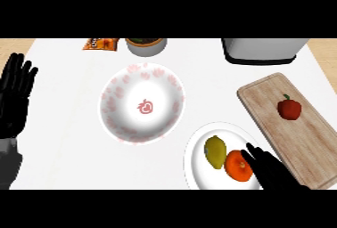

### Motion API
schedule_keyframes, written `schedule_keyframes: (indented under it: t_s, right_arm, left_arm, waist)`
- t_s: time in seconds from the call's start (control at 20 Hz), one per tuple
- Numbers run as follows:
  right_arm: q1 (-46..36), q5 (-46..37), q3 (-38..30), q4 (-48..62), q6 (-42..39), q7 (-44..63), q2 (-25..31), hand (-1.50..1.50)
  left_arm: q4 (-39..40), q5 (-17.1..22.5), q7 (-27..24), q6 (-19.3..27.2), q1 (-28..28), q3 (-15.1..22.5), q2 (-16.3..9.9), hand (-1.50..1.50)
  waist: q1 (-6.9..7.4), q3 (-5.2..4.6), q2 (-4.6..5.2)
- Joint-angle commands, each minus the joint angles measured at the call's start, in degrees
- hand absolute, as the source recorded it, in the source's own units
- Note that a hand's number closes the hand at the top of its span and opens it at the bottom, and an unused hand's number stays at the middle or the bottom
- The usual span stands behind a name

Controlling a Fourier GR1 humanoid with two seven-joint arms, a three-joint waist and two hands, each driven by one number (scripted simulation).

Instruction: Pick the lemon from the plate and place it in the bowl

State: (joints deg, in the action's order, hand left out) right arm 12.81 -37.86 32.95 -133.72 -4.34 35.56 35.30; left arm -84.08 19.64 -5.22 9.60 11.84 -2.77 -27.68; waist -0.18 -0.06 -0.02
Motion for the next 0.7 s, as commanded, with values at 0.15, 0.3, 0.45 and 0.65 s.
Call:
schedule_keyframes:
  t_s: [0.15, 0.3, 0.45, 0.65]
  right_arm:
    - [0.62, -0.20, -1.15, 4.08, -1.68, -3.38, -5.03, -1.50]
    - [-3.77, 0.68, 0.28, 3.85, -6.84, 2.45, -9.34, -1.50]
    - [-4.25, -1.92, 0.42, 6.16, -6.63, 1.75, -11.90, -1.50]
    - [-3.35, 0.77, -5.35, 16.34, -2.78, -8.73, -11.13, -1.50]
  left_arm:
    - [2.17, -2.26, 0.13, -1.27, 1.82, -2.17, 2.32, 0.00]
    - [0.16, -3.93, 2.79, 0.08, 2.87, -1.18, 3.77, 0.00]
    - [1.83, -4.38, -1.08, -3.34, 0.21, -2.91, 4.18, 0.00]
    - [1.01, -5.00, 2.42, -2.40, 3.08, -3.18, 4.41, 0.00]
  waist:
    - [-0.11, 0.08, -0.02]
    - [0.09, 0.06, 0.00]
    - [0.12, 0.05, 0.01]
    - [-0.03, 0.08, 0.05]
